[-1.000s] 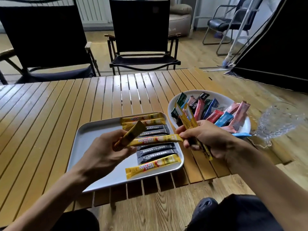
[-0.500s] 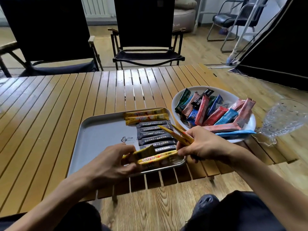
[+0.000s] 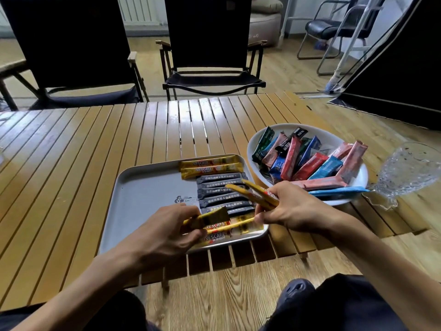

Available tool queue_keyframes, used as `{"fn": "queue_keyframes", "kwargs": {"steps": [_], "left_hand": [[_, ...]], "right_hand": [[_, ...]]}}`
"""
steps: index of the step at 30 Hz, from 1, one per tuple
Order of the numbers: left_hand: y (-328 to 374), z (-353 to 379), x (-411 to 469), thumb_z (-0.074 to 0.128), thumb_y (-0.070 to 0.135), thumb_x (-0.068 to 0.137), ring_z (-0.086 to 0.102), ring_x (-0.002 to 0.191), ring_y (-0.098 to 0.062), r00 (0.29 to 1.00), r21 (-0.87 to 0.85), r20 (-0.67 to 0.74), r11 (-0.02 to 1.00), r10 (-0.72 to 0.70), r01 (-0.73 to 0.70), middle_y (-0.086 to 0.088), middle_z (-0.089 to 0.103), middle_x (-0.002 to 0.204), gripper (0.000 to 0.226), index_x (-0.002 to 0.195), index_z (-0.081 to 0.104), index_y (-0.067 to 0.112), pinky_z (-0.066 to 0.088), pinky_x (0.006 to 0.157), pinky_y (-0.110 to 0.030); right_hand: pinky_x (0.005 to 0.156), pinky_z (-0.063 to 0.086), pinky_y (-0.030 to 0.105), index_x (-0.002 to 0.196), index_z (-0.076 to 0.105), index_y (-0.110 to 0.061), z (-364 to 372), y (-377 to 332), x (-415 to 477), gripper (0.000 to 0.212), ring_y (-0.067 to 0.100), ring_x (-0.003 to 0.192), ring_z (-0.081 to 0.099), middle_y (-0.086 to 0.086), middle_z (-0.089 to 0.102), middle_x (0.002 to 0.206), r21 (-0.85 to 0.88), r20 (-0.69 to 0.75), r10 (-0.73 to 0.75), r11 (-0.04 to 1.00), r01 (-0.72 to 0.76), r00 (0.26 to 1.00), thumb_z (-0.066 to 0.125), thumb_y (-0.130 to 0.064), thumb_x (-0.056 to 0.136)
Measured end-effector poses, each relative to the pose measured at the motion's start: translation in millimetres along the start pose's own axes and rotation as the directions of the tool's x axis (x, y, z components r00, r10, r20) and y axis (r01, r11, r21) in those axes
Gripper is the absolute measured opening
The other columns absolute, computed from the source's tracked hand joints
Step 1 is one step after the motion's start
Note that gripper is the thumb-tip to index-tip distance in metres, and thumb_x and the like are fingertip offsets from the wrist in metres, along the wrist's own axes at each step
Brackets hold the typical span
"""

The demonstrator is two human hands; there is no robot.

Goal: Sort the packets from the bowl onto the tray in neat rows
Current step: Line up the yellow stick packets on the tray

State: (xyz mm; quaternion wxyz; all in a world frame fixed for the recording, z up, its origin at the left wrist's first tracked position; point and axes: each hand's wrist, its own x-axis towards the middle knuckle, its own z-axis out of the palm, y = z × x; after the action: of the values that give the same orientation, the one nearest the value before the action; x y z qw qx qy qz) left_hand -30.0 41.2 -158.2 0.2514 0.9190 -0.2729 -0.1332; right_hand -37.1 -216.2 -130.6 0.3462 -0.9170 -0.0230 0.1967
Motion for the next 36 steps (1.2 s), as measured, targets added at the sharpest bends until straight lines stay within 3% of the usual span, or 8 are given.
{"fn": "queue_keyframes", "kwargs": {"steps": [2, 5, 8, 14, 22, 27, 30, 36], "left_hand": [[6, 0, 2, 0.053, 0.037, 0.091, 0.051, 0.085, -0.006, 1.0, 0.031, -0.026, 1.0, -0.002, 0.003, 0.008, 0.051, 0.095, 0.018, 0.104, 0.057, 0.025, 0.045, 0.07, -0.018], [15, 3, 7, 0.042, 0.033, 0.097, 0.045, 0.084, -0.004, 0.997, 0.064, -0.08, 0.998, 0.009, -0.004, 0.01, 0.041, 0.098, 0.029, 0.125, 0.05, 0.029, 0.039, 0.066, -0.015], [19, 8, 12, 0.048, 0.027, 0.096, 0.047, 0.089, -0.003, 0.991, 0.091, -0.122, 0.995, 0.056, -0.045, 0.012, 0.047, 0.11, 0.041, 0.136, 0.04, 0.031, 0.04, 0.071, -0.014], [22, 19, 23, 0.056, 0.027, 0.092, 0.053, 0.098, -0.007, 0.98, 0.125, -0.153, 0.986, 0.131, -0.113, 0.004, 0.059, 0.112, 0.024, 0.115, 0.051, 0.026, 0.049, 0.084, -0.023], [15, 37, 24, 0.069, 0.019, 0.083, 0.053, 0.083, -0.015, 0.938, 0.201, -0.24, 0.958, 0.251, -0.205, -0.001, 0.056, 0.097, 0.021, 0.103, 0.063, 0.019, 0.048, 0.066, -0.026], [18, 40, 25, 0.057, 0.027, 0.085, 0.051, 0.076, -0.014, 0.92, 0.23, -0.294, 0.954, 0.259, -0.195, 0.003, 0.058, 0.089, 0.011, 0.095, 0.055, 0.021, 0.045, 0.066, -0.027], [18, 40, 25, 0.064, 0.022, 0.084, 0.051, 0.073, -0.016, 0.92, 0.252, -0.306, 0.953, 0.245, -0.17, -0.001, 0.057, 0.088, 0.012, 0.092, 0.058, 0.018, 0.045, 0.063, -0.027], [18, 41, 25, 0.045, 0.033, 0.087, 0.05, 0.073, -0.015, 0.922, 0.215, -0.309, 0.961, 0.233, -0.171, -0.001, 0.056, 0.087, 0.021, 0.091, 0.058, 0.017, 0.047, 0.059, -0.028]], "right_hand": [[0.07, 0.045, 0.021, 0.082, 0.074, -0.016, -3, -2, -3, 0.006, 0.005, 0.08, 0.066, -0.001, 0.07, 0.081, 0.126, -0.043, -0.024, 0.992, 0.029, 0.999, 0.075, -0.022, 0.083], [0.05, 0.041, 0.009, 0.088, 0.071, -0.012, -3, -7, -4, 0.014, -0.009, 0.054, 0.058, -0.002, 0.066, 0.075, 0.269, -0.082, -0.016, 0.962, 0.038, 0.996, 0.069, -0.025, 0.089], [0.054, 0.04, 0.016, 0.09, 0.069, -0.012, -1, -7, -2, 0.014, -0.009, 0.046, 0.055, 0.005, 0.07, 0.081, 0.353, -0.152, 0.04, 0.936, 0.016, 0.988, 0.065, -0.026, 0.092], [0.055, 0.035, 0.018, 0.094, 0.065, -0.01, -4, -6, 0, 0.015, -0.008, 0.041, 0.053, 0.005, 0.068, 0.081, 0.418, -0.235, 0.102, 0.909, 0.006, 0.967, 0.063, -0.025, 0.093], [0.049, 0.04, 0.016, 0.092, 0.065, -0.009, -4, -7, -1, 0.016, -0.004, 0.041, 0.051, 0.004, 0.064, 0.076, 0.406, -0.245, 0.094, 0.914, 0.014, 0.965, 0.064, -0.025, 0.092], [0.045, 0.043, 0.017, 0.095, 0.065, -0.007, -3, -8, -2, 0.019, 0.008, 0.053, 0.05, 0.0, 0.053, 0.067, 0.424, -0.229, 0.099, 0.906, 0.007, 0.968, 0.066, -0.025, 0.091], [0.045, 0.043, 0.017, 0.096, 0.065, -0.006, -2, -8, -1, 0.02, 0.009, 0.053, 0.049, 0.002, 0.053, 0.068, 0.431, -0.226, 0.093, 0.902, 0.014, 0.97, 0.065, -0.026, 0.092], [0.049, 0.043, 0.018, 0.092, 0.065, -0.012, 0, -6, 1, 0.015, 0.007, 0.054, 0.051, -0.001, 0.054, 0.067, 0.409, -0.238, 0.073, 0.912, 0.031, 0.969, 0.064, -0.027, 0.092]]}}
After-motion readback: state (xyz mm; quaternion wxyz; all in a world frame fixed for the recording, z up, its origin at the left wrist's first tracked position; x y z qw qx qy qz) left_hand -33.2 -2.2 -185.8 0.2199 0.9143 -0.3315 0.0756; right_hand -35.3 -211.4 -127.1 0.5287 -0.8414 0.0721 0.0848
